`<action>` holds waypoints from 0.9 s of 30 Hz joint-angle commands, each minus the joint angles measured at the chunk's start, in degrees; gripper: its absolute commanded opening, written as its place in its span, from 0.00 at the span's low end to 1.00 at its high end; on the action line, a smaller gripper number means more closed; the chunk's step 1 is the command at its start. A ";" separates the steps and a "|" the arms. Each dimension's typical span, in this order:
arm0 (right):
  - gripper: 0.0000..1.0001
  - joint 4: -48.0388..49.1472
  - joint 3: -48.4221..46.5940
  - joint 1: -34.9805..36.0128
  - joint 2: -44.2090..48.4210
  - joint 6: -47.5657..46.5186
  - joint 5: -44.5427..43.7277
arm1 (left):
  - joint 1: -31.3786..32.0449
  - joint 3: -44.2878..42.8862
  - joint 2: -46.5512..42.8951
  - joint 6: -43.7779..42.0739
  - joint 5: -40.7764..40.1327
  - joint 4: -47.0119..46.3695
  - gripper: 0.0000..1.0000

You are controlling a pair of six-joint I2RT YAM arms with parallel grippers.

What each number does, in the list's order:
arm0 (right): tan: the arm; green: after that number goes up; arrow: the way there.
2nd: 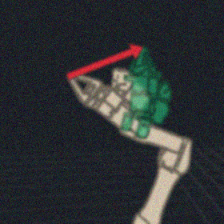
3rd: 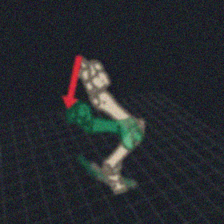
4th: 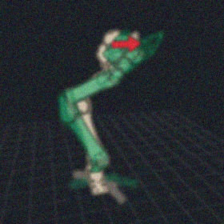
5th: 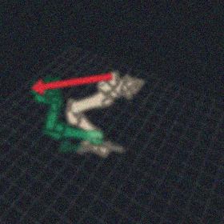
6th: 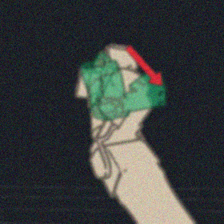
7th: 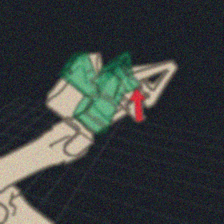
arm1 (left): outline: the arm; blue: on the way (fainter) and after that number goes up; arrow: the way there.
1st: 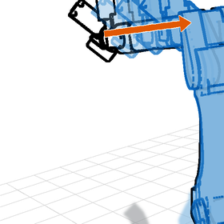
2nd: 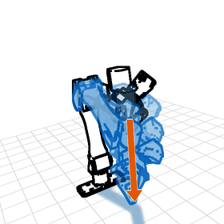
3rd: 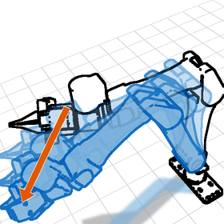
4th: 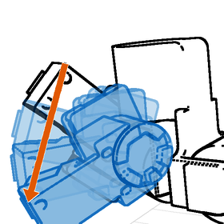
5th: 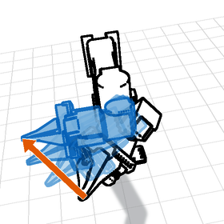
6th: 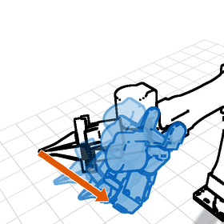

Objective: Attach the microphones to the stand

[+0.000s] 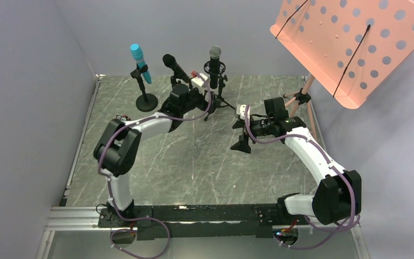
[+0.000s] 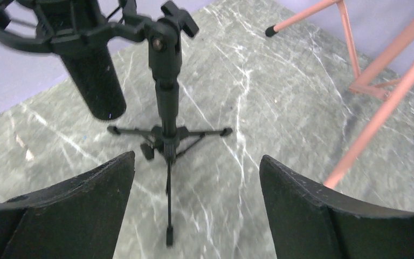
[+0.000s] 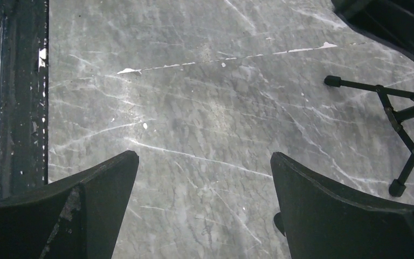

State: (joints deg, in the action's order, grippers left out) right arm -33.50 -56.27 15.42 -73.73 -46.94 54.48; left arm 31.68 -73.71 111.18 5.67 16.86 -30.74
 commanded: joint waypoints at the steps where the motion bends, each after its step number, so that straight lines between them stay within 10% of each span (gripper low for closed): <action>1: 1.00 -0.72 -2.29 -1.60 2.12 -1.87 2.22 | -0.07 9.25 -10.94 1.03 -3.45 2.58 0.90; 10: 1.00 0.28 -2.09 -5.99 3.52 -0.05 4.22 | -2.08 24.65 -43.11 -1.28 -9.09 26.71 0.99; 16: 1.00 0.28 -2.31 -6.88 3.35 0.53 5.06 | -24.22 37.11 -57.60 15.18 1.42 30.38 0.99; 22: 1.00 -0.97 -2.61 -6.89 3.35 -0.57 6.04 | -38.56 34.18 -46.18 30.73 -0.45 37.26 0.99; 27: 1.00 -1.49 -2.68 -6.87 4.16 -1.14 7.29 | -38.80 9.25 -22.39 38.92 -19.16 63.11 0.99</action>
State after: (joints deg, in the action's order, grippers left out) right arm -34.28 -56.29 8.71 -71.44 -46.33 58.17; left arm -6.83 -46.63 75.55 34.54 10.00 13.54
